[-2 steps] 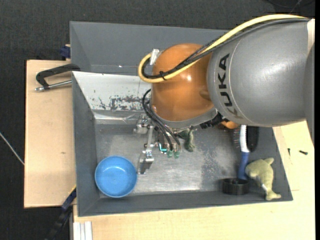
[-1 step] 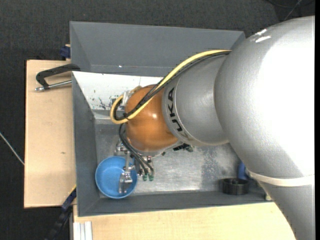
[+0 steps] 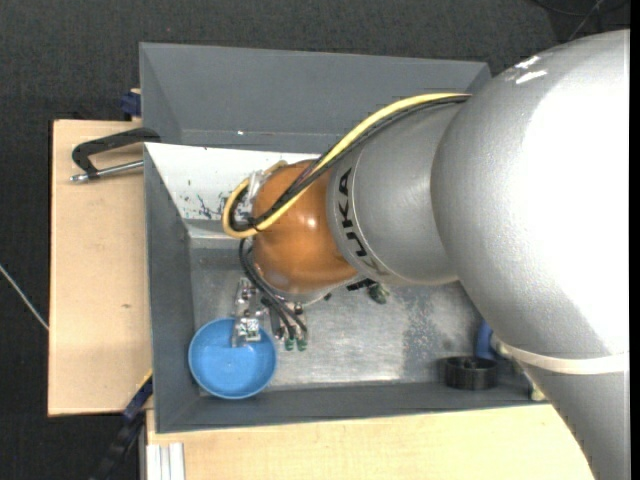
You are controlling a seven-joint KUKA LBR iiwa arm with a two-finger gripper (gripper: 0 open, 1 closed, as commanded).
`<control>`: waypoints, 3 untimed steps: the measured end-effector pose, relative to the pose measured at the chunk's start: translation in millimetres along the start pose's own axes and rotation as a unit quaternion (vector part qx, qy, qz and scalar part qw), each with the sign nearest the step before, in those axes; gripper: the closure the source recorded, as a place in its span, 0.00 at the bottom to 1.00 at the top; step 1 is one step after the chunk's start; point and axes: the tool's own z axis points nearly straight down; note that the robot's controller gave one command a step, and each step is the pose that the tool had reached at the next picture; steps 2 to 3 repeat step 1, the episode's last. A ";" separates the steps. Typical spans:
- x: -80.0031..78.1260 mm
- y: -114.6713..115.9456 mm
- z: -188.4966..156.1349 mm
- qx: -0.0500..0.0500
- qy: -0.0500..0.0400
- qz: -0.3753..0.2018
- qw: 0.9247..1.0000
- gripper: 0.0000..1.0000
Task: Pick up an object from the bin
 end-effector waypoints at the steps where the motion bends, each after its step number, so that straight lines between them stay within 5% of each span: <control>1: -19.8 5.6 -118.4 0.002 0.010 -0.011 1.000 1.00; 3: -19.8 5.6 -118.4 0.002 0.010 -0.011 1.000 1.00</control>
Offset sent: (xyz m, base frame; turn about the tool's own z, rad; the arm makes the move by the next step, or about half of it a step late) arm 0.0126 0.0032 0.1131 -0.0221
